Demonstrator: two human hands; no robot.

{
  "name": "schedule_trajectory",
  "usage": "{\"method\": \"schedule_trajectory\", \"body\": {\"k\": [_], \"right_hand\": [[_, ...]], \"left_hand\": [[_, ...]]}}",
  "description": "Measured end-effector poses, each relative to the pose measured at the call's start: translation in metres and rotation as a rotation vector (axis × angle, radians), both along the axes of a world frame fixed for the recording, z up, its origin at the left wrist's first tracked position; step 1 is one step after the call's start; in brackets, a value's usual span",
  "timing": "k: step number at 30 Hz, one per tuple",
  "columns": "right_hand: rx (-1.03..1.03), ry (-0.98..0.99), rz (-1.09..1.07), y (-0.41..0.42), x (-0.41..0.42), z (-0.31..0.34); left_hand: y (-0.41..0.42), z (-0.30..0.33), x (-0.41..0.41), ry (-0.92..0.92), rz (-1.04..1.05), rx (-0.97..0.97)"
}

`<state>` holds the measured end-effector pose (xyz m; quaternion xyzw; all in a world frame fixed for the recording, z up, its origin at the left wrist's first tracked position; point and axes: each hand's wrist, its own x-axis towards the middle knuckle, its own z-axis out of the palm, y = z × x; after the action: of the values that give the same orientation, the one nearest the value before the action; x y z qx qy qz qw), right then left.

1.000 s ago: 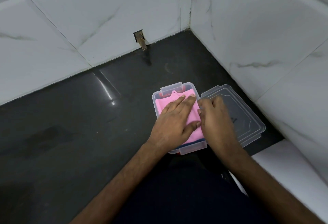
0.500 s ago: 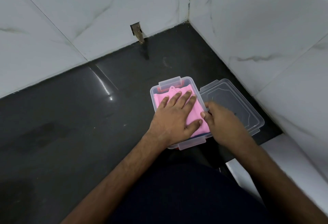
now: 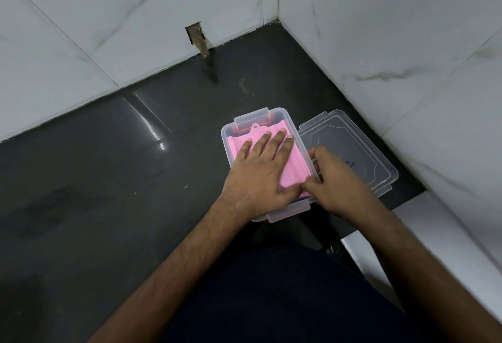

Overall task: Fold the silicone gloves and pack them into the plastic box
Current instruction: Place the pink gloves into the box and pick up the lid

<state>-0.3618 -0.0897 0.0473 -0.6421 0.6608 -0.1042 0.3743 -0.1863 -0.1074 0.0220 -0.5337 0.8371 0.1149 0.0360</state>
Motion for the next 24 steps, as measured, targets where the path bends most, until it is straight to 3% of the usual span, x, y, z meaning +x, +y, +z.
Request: {"method": "schedule_trajectory", "body": {"k": [9, 20, 24], "right_hand": [[-0.079, 0.178, 0.039, 0.013, 0.010, 0.002], [0.001, 0.129, 0.056, 0.006, 0.003, 0.000], [-0.047, 0.148, 0.065, 0.014, 0.006, 0.007]], "left_hand": [[-0.004, -0.004, -0.002, -0.010, 0.015, 0.024], [-0.001, -0.002, 0.000, -0.049, 0.025, 0.012], [0.009, 0.017, 0.010, 0.058, 0.052, 0.014]]}}
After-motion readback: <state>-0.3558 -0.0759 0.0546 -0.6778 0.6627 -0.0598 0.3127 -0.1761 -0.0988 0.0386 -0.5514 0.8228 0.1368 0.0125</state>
